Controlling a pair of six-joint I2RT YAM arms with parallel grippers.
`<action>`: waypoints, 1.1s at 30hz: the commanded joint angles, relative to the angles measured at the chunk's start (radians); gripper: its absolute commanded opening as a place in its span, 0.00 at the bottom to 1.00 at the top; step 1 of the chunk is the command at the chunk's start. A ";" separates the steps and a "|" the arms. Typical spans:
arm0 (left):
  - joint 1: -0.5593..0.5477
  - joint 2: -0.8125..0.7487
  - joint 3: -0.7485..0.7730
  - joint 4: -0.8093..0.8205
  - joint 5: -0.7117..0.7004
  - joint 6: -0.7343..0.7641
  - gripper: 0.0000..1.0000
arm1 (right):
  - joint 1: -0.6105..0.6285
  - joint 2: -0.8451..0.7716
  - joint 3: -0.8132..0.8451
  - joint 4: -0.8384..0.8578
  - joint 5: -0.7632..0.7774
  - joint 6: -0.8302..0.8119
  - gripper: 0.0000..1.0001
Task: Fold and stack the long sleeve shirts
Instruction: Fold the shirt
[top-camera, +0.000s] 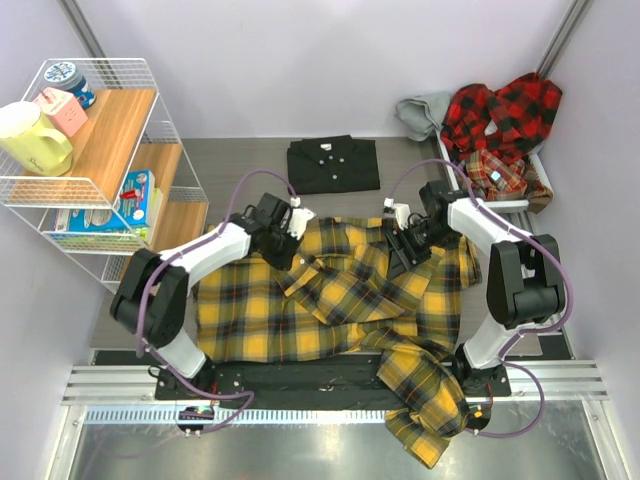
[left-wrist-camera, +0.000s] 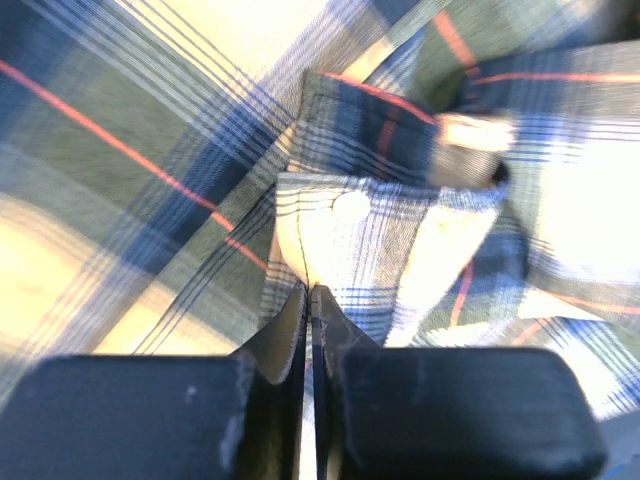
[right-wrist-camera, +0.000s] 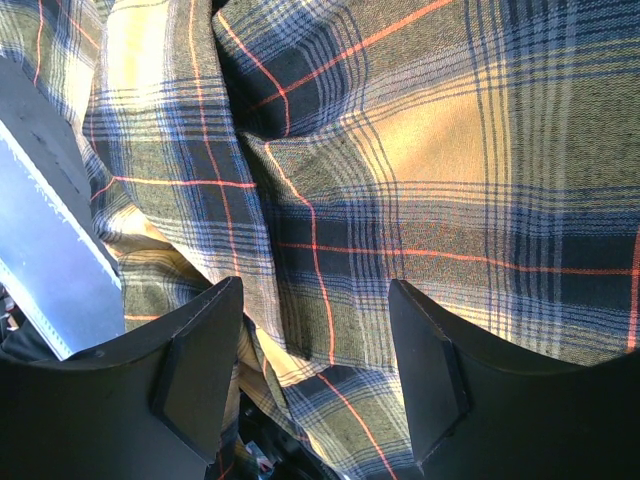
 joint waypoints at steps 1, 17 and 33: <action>-0.003 -0.130 0.021 -0.037 -0.001 0.028 0.00 | 0.002 -0.008 0.010 0.009 0.004 -0.006 0.65; 0.276 -0.187 0.135 -0.096 -0.211 0.101 0.00 | -0.058 0.035 0.121 -0.035 0.052 -0.043 0.76; 0.306 -0.020 0.051 -0.016 -0.224 0.104 0.00 | -0.066 0.103 0.126 -0.017 0.147 -0.087 0.67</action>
